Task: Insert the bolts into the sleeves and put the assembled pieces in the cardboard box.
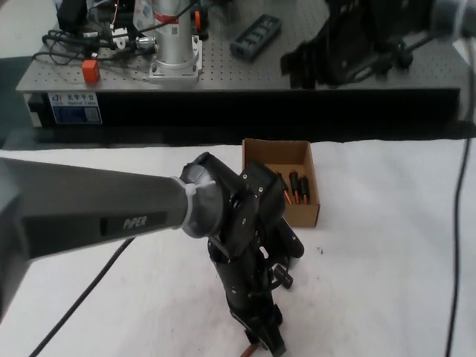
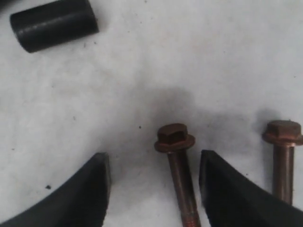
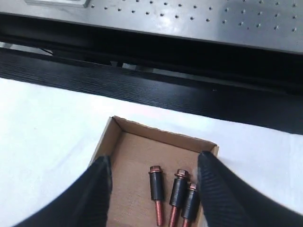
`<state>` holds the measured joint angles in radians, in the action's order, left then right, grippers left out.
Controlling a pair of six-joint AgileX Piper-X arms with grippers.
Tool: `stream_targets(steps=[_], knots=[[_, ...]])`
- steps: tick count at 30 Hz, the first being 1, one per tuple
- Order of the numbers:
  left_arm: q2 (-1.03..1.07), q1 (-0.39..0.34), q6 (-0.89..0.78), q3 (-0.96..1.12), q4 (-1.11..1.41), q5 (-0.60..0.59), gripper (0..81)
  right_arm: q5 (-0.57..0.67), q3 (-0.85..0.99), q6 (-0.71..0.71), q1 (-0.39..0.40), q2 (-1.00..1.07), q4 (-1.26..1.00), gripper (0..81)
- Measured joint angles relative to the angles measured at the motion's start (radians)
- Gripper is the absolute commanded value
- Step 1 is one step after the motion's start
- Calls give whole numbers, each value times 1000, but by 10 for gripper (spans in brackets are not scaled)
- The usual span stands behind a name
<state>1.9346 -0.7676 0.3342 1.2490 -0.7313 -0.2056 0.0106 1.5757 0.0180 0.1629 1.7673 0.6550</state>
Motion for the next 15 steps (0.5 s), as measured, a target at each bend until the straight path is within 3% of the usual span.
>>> stream_targets(steps=[5, 12, 15], knots=[[0, 0, 13, 0, 0, -7, 97, 4, -18, -42, 0, -93, 190, 405], [2, 0, 12, 0, 0, -40, 6, 30, -234, -52, 2, -231, 276, 405], [2, 0, 12, 2, -2, -35, 6, 46, -358, -52, 2, -277, 299, 405]])
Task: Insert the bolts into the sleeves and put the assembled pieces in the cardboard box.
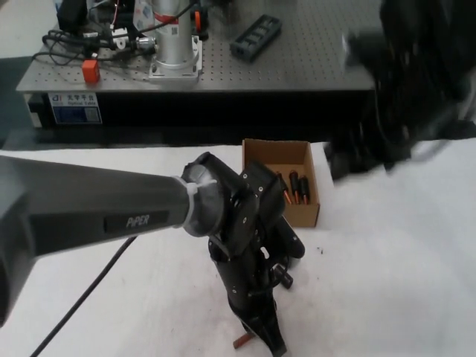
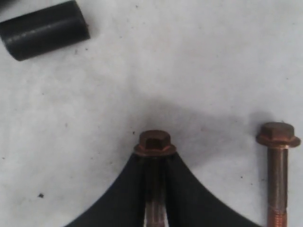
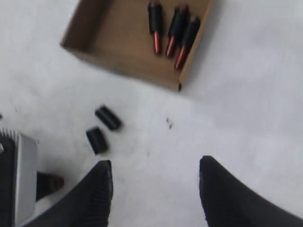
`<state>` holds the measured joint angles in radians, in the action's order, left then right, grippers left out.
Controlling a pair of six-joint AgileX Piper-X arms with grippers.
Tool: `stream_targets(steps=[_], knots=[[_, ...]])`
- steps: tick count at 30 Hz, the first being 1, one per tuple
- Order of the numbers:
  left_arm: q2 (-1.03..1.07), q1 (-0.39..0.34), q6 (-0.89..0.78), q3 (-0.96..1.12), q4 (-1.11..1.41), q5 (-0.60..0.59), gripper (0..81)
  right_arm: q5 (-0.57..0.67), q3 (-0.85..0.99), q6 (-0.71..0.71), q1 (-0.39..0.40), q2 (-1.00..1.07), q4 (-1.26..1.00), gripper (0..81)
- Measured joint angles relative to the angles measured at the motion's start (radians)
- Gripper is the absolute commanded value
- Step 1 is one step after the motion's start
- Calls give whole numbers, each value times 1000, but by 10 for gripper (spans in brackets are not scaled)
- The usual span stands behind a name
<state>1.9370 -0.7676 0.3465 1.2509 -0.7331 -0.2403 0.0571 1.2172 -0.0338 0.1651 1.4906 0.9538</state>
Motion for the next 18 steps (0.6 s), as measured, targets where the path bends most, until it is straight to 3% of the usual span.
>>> stream_targets(steps=[5, 11, 18], knots=[[-22, 5, -76, 14, -26, 33, 6, 39, -127, -20, 45, 51, -2, 405], [-289, 146, -279, 7, 9, 40, 6, 44, -54, -111, 163, 220, -60, 405], [-552, 290, -369, -74, 57, 47, 6, 2, 8, -162, 205, 347, -65, 405]])
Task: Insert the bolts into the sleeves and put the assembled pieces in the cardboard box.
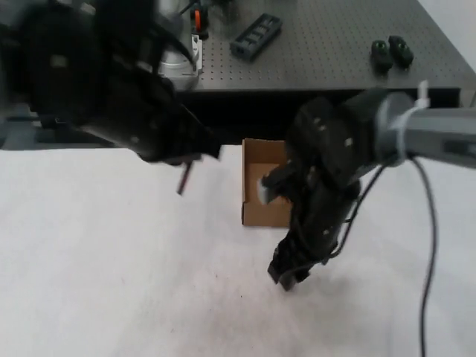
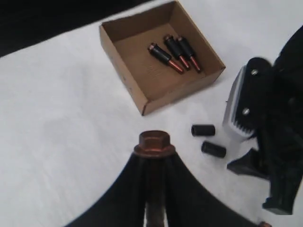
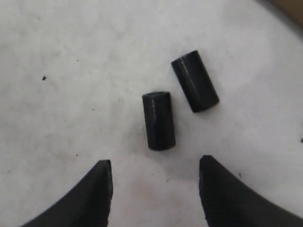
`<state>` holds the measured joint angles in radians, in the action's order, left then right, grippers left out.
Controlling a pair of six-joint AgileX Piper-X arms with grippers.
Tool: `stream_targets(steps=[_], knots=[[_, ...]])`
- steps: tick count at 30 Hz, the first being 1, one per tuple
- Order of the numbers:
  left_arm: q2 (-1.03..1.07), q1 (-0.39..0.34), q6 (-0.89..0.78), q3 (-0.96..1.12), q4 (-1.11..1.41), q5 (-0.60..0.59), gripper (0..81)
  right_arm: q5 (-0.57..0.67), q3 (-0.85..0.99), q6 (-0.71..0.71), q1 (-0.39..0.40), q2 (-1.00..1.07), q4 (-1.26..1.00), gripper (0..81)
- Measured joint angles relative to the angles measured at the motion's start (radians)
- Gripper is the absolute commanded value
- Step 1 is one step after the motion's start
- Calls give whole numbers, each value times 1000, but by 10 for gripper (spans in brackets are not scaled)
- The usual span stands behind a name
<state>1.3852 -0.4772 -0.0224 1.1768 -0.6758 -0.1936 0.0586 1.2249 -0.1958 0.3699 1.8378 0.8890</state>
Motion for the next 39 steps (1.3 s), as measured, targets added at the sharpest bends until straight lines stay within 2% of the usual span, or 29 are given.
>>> stream_targets(steps=[7, 9, 14, 17, 20, 21, 23, 24, 25, 29, 32, 37, 39], knots=[[-244, 83, -81, -90, 61, 2, 6, -59, 53, -33, 29, 102, -31, 397], [-266, 88, -87, -90, 64, 2, 6, -66, 59, -37, 36, 121, -43, 328], [-329, 90, -87, -90, 85, 2, 6, -79, 62, -41, 40, 134, -55, 6], [-341, 90, -89, -90, 87, -5, 6, -80, 62, -49, 42, 134, -56, 4], [-340, 90, -153, -114, 163, -117, 6, -69, 62, -56, 40, 132, -52, 4], [-340, 90, -179, -128, 209, -144, 6, -8, 49, -56, 33, 109, -44, 4], [-340, 90, -239, -173, 324, -187, 6, 68, -1, -46, 22, -2, -62, 4], [-340, 90, -271, -195, 366, -198, 6, 104, -41, -32, 18, -146, -84, 4], [-340, 90, -336, -257, 481, -231, 6, 169, -151, 3, 18, -229, -152, 4], [-338, 92, -515, -407, 757, -315, 6, 322, -379, 111, 29, -564, -362, 4], [-338, 91, -559, -437, 838, -365, 6, 491, -614, 322, 40, -805, -675, 4], [-300, 35, -594, -445, 974, -456, 6, 567, -709, 489, 40, -935, -844, 4], [-254, -19, -619, -447, 1023, -488, 6, 575, -710, 508, 40, -939, -873, 4]])
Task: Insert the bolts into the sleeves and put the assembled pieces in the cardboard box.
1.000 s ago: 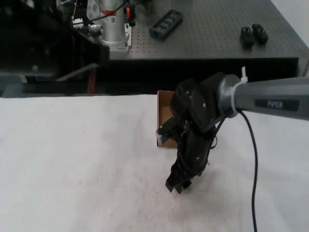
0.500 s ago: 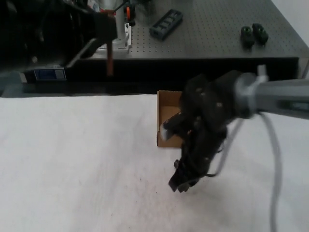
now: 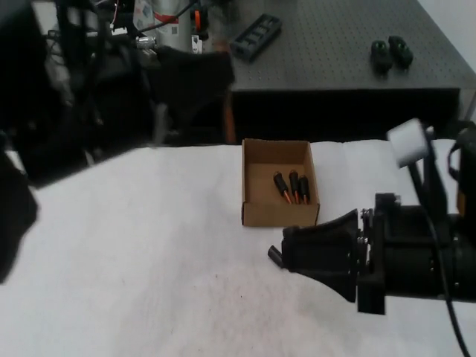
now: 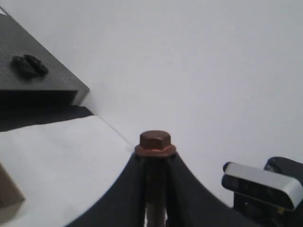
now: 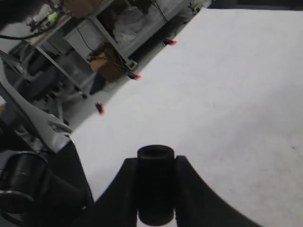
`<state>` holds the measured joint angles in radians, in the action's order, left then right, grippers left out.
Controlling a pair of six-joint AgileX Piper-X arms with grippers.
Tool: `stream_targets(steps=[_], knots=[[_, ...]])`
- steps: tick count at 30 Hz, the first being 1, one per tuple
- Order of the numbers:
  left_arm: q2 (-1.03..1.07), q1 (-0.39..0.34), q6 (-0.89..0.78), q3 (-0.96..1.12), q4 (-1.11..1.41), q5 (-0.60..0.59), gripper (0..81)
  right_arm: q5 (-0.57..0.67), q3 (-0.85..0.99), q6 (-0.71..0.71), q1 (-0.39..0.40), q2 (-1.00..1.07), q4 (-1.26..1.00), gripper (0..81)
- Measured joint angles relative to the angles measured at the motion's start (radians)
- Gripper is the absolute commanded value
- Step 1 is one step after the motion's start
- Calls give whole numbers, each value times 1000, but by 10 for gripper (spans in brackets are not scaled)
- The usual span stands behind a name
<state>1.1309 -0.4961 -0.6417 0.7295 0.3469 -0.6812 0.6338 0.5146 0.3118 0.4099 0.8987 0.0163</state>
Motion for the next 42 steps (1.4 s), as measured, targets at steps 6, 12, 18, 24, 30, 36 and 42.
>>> stream_targets(steps=[6, 12, 18, 24, 30, 36, 42], knots=[[39, -57, -6, -1, 22, -17, 6, 3, 0, 12, 0, 1, -47, 4], [40, -65, -6, -1, 44, -32, 6, 29, -1, 31, 0, 36, -112, 4], [40, -65, -6, -1, 48, -35, 6, 42, -1, 89, 0, 95, -252, 4], [40, -65, -6, -1, 51, -51, 6, 59, 1, 118, 0, 121, -313, 4], [40, -65, -6, -1, 54, -73, 6, 74, 22, 118, 0, 148, -323, 4], [40, -65, -6, -1, 54, -73, 6, 73, 35, 118, 0, 165, -367, 4], [40, -65, -6, -1, 54, -82, 132, 41, 35, 118, 0, 168, -413, 4]])
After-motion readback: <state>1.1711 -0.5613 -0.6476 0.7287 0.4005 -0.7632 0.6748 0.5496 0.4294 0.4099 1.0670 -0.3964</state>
